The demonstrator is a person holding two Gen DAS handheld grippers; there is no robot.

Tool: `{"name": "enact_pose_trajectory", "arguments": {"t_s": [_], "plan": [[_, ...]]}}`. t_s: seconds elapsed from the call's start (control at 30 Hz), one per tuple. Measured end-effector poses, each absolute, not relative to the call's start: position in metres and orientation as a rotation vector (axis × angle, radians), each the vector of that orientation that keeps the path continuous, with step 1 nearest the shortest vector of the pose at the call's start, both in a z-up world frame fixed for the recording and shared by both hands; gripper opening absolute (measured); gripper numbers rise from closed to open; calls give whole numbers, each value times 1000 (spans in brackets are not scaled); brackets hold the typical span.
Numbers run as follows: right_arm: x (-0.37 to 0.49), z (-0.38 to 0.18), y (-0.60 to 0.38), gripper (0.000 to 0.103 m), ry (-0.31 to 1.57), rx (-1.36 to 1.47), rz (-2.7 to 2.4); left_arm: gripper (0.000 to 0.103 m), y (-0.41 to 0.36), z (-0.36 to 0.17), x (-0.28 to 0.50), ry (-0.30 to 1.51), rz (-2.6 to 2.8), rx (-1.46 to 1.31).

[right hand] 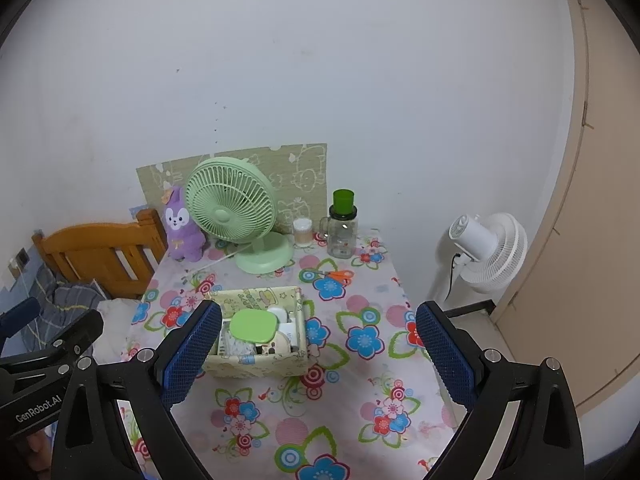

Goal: Organize rigid objects

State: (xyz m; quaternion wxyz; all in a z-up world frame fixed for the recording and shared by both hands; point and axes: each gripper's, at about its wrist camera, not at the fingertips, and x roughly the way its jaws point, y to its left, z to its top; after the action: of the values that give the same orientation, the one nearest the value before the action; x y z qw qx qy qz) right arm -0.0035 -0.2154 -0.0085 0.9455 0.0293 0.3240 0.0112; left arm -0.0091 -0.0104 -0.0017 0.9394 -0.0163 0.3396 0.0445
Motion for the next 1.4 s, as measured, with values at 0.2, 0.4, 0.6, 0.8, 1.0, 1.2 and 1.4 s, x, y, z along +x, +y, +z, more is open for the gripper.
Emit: {"name": "enact_pose_trajectory", "arguments": {"t_s": [0.2, 0.4, 0.6, 0.8, 1.0, 1.2, 1.4], "plan": [[-4, -9, -216, 99, 659, 61, 23, 103, -11, -1, -9, 691, 89, -29], [-4, -9, -216, 99, 658, 60, 22, 103, -12, 0, -9, 692, 84, -29], [-3, -9, -217, 99, 659, 65, 25, 103, -13, 2, -7, 693, 76, -29], [-1, -9, -214, 99, 671, 62, 23, 103, -13, 1, -4, 709, 70, -25], [1, -6, -208, 99, 670, 38, 16, 103, -13, 0, -1, 723, 66, -24], [5, -5, -206, 99, 672, 38, 4, 103, -18, 1, 4, 717, 55, -2], [10, -6, -204, 99, 675, 49, -1, 103, -15, 0, 9, 718, 63, -17]]}}
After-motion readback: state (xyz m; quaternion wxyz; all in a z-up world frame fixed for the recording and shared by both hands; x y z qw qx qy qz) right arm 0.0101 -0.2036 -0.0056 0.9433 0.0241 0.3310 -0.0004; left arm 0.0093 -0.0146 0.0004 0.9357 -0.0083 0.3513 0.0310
